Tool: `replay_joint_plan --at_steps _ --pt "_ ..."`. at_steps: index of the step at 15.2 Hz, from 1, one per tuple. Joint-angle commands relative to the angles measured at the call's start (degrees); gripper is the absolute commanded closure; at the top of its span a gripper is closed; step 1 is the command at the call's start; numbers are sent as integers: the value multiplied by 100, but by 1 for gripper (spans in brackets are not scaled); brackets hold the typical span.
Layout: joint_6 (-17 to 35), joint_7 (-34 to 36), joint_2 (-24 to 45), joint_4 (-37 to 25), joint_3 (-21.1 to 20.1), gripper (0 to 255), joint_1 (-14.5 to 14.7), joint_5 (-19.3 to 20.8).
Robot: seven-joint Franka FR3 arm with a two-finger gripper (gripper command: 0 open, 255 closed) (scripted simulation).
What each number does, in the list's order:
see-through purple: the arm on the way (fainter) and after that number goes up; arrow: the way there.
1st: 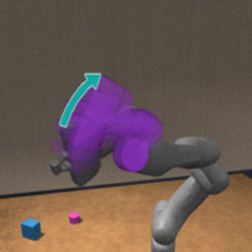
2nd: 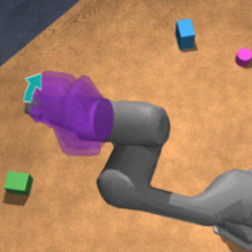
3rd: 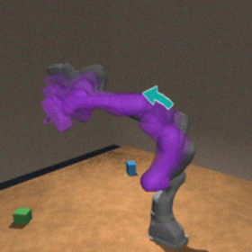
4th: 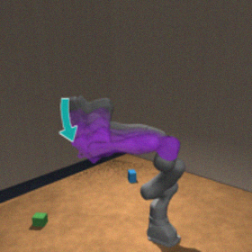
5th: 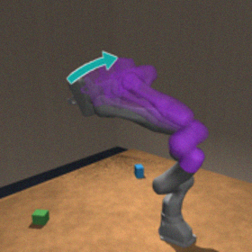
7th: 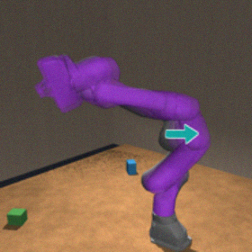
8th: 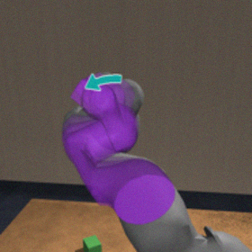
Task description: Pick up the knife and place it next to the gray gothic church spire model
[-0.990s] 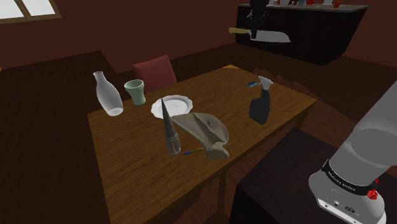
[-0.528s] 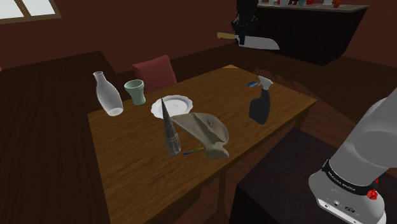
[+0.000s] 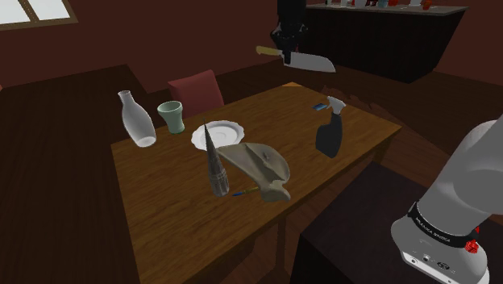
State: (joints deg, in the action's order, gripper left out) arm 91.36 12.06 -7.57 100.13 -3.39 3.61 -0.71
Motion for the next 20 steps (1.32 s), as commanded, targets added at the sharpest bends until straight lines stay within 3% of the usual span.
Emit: replay_joint_plan --at_steps 1,11,20 --pt "-21 300 56 -80 -167 255 127 -22" --pt "-99 1707 649 -762 -940 255 757 -12" --pt "-375 2986 1749 -2100 -1526 255 1478 305"
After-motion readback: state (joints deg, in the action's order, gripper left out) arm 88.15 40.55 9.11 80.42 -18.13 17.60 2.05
